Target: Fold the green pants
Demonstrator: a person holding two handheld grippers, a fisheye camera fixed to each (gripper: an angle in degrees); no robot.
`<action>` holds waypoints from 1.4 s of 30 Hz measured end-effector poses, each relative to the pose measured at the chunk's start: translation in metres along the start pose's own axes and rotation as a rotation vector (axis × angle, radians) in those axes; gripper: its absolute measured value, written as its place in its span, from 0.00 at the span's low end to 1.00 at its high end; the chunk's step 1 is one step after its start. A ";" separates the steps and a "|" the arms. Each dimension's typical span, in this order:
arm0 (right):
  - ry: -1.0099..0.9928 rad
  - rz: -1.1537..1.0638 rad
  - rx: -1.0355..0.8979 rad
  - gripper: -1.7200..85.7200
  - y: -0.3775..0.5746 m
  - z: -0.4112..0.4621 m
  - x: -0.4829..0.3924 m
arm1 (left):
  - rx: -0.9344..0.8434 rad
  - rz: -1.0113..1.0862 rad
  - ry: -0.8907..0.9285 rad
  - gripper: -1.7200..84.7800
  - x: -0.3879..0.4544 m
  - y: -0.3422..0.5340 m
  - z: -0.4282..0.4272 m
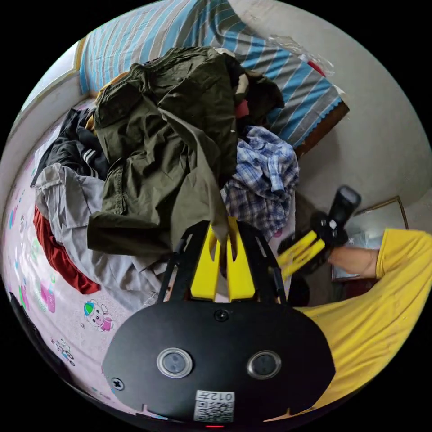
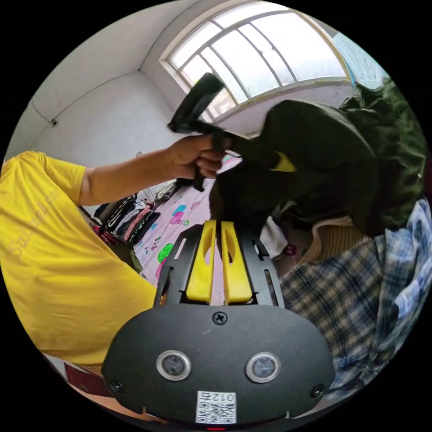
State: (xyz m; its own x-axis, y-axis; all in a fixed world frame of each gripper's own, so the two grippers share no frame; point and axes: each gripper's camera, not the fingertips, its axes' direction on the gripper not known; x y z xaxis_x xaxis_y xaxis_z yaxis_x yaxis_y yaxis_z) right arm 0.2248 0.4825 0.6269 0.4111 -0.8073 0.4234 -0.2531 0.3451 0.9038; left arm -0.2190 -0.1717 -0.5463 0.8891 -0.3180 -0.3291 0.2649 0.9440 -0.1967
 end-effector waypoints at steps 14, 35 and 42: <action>0.317 0.189 0.411 0.13 -0.117 -0.172 0.071 | -0.284 0.110 -0.027 0.04 0.121 0.231 -0.031; 0.605 0.900 0.105 0.08 -0.103 -0.077 0.173 | 0.001 -0.404 -0.258 0.01 0.102 0.469 -0.128; 0.609 0.873 0.154 0.04 -0.077 -0.081 0.123 | 0.032 -0.517 -0.258 0.01 0.060 0.525 -0.135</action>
State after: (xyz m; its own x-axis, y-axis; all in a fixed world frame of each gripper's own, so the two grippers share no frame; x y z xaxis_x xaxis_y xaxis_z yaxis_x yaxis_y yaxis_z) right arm 0.3659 0.3958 0.6141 0.3916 0.0784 0.9168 -0.7603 0.5888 0.2744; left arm -0.0768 0.2932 -0.7936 0.7022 -0.7109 0.0393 0.6968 0.6748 -0.2430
